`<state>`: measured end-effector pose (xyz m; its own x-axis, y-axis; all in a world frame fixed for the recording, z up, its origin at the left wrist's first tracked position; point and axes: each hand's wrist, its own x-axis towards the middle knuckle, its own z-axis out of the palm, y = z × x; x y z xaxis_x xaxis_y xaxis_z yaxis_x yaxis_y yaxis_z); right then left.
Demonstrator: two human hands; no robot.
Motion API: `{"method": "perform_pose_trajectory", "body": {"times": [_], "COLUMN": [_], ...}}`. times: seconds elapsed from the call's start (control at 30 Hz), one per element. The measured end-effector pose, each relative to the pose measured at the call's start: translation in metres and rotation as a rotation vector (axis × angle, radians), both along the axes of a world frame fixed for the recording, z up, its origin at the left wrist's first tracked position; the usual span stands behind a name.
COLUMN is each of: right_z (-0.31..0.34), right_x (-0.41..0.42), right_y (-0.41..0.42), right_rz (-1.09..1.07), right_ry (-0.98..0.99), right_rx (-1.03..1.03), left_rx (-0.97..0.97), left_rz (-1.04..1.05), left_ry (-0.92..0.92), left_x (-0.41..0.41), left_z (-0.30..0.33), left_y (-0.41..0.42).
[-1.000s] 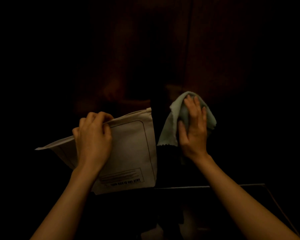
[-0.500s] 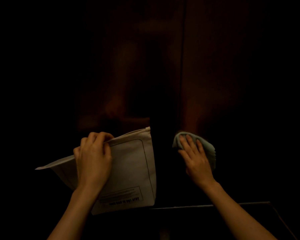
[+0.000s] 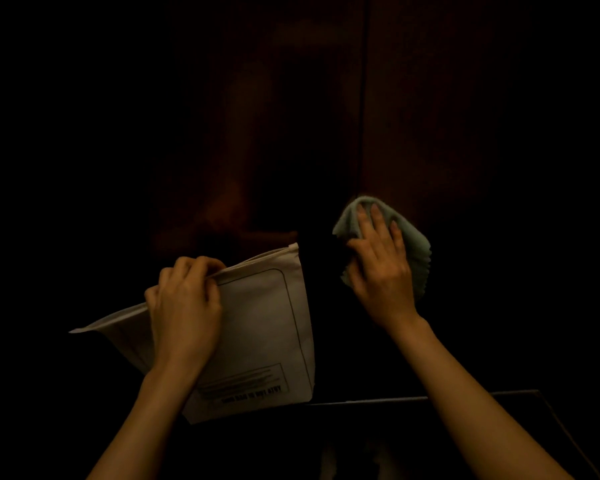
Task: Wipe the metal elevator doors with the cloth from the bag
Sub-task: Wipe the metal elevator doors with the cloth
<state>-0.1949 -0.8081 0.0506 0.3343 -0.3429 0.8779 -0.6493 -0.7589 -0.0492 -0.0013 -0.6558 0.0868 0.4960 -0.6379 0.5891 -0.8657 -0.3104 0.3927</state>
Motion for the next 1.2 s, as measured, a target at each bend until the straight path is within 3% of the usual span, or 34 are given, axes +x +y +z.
{"method": "perform_pose_trajectory", "body": {"times": [0.17, 0.47, 0.6, 0.87, 1.2], "right_z": [-0.068, -0.172, -0.189, -0.217, -0.154], "right_x": [-0.034, -0.084, -0.071, -0.066, -0.082], "right_y": [-0.001, -0.005, -0.009, -0.008, -0.009], "right_rz": [0.028, 0.075, 0.118, 0.075, 0.009], "right_ry": [0.307, 1.152, 1.34, 1.538, 1.299], "right_rx": [-0.011, -0.05, -0.011, 0.145, -0.193], "left_rx": [0.015, 0.036, 0.047, 0.052, 0.031], "left_rz": [0.011, -0.007, 0.014, 0.02, -0.02], "left_ry": [-0.001, 0.0, 0.007, 0.025, -0.004], "left_x": [0.0, 0.003, 0.008, 0.007, 0.004], "left_z": [0.0, -0.006, -0.01, -0.012, 0.004], "left_y": [0.0, -0.003, -0.003, -0.009, -0.004]}}
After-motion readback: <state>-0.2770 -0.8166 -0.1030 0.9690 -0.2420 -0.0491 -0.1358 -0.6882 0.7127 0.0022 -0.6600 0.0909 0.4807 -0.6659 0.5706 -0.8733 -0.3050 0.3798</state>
